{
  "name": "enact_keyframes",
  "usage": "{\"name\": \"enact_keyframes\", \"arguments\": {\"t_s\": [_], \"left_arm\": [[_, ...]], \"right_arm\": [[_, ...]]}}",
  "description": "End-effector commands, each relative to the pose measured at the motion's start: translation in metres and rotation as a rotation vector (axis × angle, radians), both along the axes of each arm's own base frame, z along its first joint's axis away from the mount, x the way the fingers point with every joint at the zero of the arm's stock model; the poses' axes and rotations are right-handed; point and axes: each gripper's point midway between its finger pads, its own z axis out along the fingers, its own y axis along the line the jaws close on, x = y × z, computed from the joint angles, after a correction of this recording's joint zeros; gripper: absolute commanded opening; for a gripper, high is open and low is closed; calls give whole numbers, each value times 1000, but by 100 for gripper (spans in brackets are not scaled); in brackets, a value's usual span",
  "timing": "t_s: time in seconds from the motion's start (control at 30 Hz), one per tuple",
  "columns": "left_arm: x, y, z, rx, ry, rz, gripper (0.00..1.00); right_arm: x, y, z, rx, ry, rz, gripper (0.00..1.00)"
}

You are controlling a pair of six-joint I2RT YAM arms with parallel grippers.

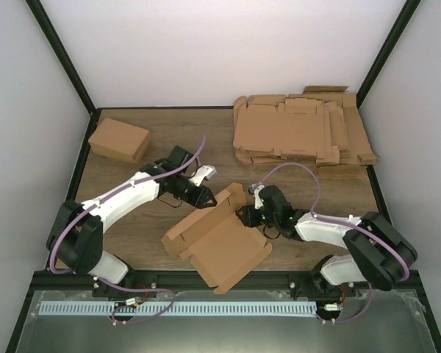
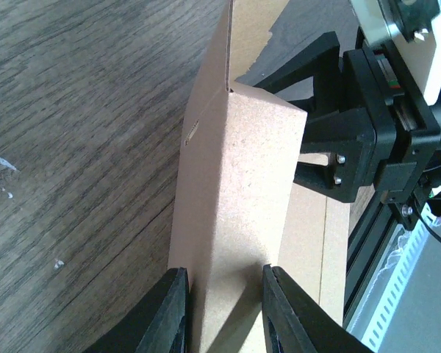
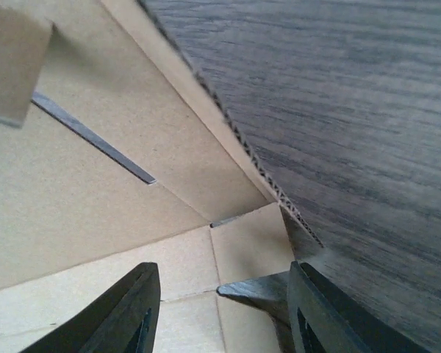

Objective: Fold the paper box

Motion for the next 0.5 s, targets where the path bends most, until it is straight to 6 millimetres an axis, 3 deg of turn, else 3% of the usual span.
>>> {"name": "enact_keyframes", "arguments": {"t_s": [0.0, 0.27, 0.47], "left_arm": [[-1, -1, 2, 29, -23, 3, 30], [-3, -3, 0, 42, -28, -2, 30], [-3, -4, -2, 45, -27, -2, 30]], "right_arm": [[-4, 6, 10, 149, 142, -59, 52], [4, 1, -4, 211, 271, -168, 53], [9, -3, -13, 203, 250, -196, 58]]}}
